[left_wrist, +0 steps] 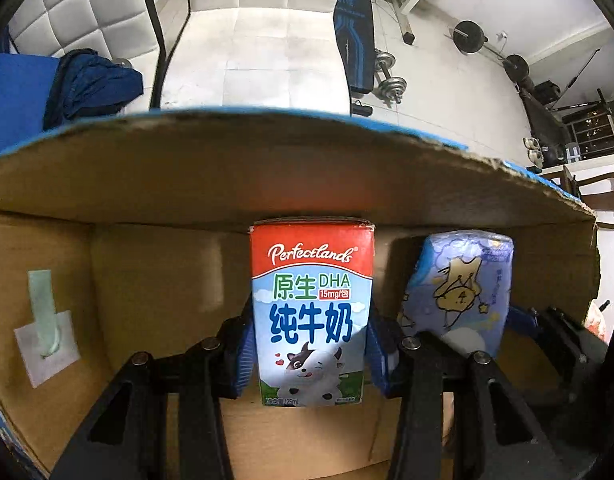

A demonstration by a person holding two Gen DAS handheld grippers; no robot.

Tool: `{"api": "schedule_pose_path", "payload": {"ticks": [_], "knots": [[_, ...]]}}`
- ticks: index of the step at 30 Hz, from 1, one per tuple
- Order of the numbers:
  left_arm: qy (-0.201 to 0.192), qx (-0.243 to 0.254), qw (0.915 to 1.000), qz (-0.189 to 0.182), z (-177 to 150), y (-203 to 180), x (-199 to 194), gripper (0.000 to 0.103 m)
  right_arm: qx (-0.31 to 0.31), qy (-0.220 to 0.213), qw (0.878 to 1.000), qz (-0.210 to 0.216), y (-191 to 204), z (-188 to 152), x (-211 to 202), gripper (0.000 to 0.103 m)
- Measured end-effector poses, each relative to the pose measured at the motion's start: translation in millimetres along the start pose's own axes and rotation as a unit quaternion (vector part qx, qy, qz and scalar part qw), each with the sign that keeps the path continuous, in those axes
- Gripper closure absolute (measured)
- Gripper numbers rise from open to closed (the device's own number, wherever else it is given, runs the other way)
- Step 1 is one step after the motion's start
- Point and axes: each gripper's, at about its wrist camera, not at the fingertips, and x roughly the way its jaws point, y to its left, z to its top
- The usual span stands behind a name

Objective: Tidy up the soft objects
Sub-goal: 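Carry the carton and tissue pack into the box with both tools, then open both tools and lift them out of the box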

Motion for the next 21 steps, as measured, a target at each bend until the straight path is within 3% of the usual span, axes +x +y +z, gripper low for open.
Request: {"api": "schedule_pose_path", "payload": {"ticks": [6, 14, 18, 21], "knots": [[0.014, 0.013, 0.9998, -0.01, 1.8, -13.5, 6.4, 0.06, -0.003, 0.008, 1.0, -0.013, 0.3, 4.3, 3.5, 0.024], [0.02, 0.02, 0.9996, -0.007, 6.0, -26.7, -0.8, 0.047, 0.022, 0.008, 1.0, -0.005, -2.7, 17.3, 2.2, 0.024], [0.011, 0.029, 0.9994, 0.018, 3.4, -29.7, -13.5, 0.041, 0.035, 0.005, 0.999, -0.006, 0.3, 15.9, -9.5, 0.022], [-0.008, 0.033, 0.9991, 0.026, -7.5, -27.5, -32.5, 0.033, 0.038, -0.004, 0.999, -0.001, 7.7, 8.7, -21.5, 0.011]]}}
